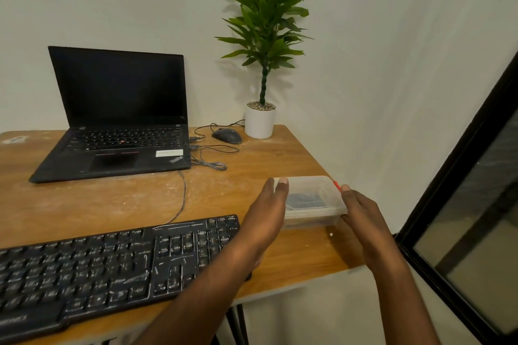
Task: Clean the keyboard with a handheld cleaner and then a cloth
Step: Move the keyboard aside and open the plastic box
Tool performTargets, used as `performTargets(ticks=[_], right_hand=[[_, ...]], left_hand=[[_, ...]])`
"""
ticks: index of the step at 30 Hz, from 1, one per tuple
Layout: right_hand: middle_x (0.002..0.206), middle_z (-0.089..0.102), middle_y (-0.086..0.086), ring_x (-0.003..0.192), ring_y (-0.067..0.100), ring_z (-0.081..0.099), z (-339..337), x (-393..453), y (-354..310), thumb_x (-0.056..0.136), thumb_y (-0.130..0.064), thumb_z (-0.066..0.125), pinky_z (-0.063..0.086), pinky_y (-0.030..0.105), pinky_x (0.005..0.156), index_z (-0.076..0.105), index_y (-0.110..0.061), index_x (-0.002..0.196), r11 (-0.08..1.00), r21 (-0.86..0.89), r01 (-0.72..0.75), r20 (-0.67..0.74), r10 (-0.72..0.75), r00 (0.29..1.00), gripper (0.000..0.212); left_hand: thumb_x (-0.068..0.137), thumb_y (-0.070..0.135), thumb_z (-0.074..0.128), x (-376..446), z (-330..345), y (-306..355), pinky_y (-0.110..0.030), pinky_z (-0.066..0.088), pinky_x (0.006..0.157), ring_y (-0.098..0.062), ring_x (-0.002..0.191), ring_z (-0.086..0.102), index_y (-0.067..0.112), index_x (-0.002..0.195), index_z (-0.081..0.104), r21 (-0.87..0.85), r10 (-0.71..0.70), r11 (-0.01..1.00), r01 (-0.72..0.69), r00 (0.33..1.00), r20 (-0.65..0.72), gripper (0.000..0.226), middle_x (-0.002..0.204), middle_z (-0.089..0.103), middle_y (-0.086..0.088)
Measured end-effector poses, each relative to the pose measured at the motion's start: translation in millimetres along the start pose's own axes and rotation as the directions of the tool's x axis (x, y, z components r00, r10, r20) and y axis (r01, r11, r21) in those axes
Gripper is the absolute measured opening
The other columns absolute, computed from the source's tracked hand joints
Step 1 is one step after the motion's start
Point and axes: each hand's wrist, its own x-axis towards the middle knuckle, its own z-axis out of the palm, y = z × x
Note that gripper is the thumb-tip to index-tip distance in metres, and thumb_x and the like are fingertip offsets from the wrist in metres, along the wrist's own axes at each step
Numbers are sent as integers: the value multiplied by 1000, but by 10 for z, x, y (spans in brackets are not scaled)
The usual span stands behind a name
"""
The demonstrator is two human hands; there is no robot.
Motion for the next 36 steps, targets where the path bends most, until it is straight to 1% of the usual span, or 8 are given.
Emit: performTargets(ticks=[8, 10, 13, 15, 17, 21, 26, 36], right_hand=[[103, 73, -10, 104, 15, 65, -100, -313, -20, 101, -58, 40, 53, 49, 97, 71, -40, 105, 1000, 23, -15, -20, 15, 1000, 36], [104, 72, -11, 105, 15, 64, -121, -345, -2, 99, -61, 41, 52, 50, 99, 71, -42, 103, 1000, 18, -22, -24, 23, 999, 36], [109, 71, -12, 108, 16, 64, -154, -397, 26, 93, -71, 41, 52, 51, 99, 69, -46, 109, 1000, 16, -23, -18, 23, 1000, 41], [116, 69, -10, 112, 18, 62, -167, -428, 47, 90, -76, 40, 51, 51, 100, 66, -46, 116, 999, 13, -31, -17, 31, 999, 48], [117, 68, -9, 113, 18, 61, -172, -461, 43, 92, -74, 40, 51, 52, 100, 66, -46, 116, 999, 15, -38, -24, 38, 999, 45], [109, 69, -12, 107, 13, 62, -182, -543, 9, 99, -62, 40, 51, 46, 98, 69, -44, 105, 1000, 26, -15, -18, 16, 1000, 34], [111, 69, -12, 108, 12, 61, -179, -605, 12, 100, -58, 40, 48, 39, 89, 67, -41, 117, 999, 26, 22, -19, -22, 1000, 36], [127, 61, -6, 118, 22, 56, -144, -576, 108, 96, -66, 42, 46, 55, 104, 58, -42, 132, 1000, 6, 0, -46, 0, 999, 46]], left_hand=[[102, 74, 34, -254, 66, -2, -50, 27, 128, -17, 156, 32, 41, 165, 26, 23, -17, 1000, 17, 1000, 0, 71, 170, 31, 13], [102, 74, 33, -310, 75, 12, -50, 27, 128, -17, 156, 32, 41, 165, 26, 43, -19, 999, 18, 1000, 4, 72, 170, 31, 15], [89, 89, 35, -407, 89, 38, -51, 28, 128, -18, 156, 32, 43, 163, 29, 61, -7, 998, 6, 1000, 16, 88, 168, 34, 16], [96, 82, 35, -454, 95, 47, -47, 23, 129, -17, 158, 26, 42, 165, 25, 46, -9, 999, 8, 1000, 14, 81, 170, 28, 16], [103, 71, 33, -498, 97, 50, -42, 21, 129, -15, 159, 21, 40, 167, 20, 43, -15, 999, 15, 1000, 16, 72, 172, 23, 16], [94, 84, 35, -573, 109, 71, -46, 23, 130, -15, 159, 24, 43, 165, 25, 61, -8, 998, 6, 999, 32, 83, 171, 26, 16], [107, 65, 31, -672, 122, 104, -40, 17, 130, -10, 160, 16, 38, 167, 19, 79, -2, 997, 1, 1000, 11, 67, 173, 18, 17], [107, 66, 30, -752, 114, 135, -42, 19, 130, -13, 160, 17, 39, 167, 18, 79, -12, 997, 10, 1000, 16, 67, 174, 18, 14]])
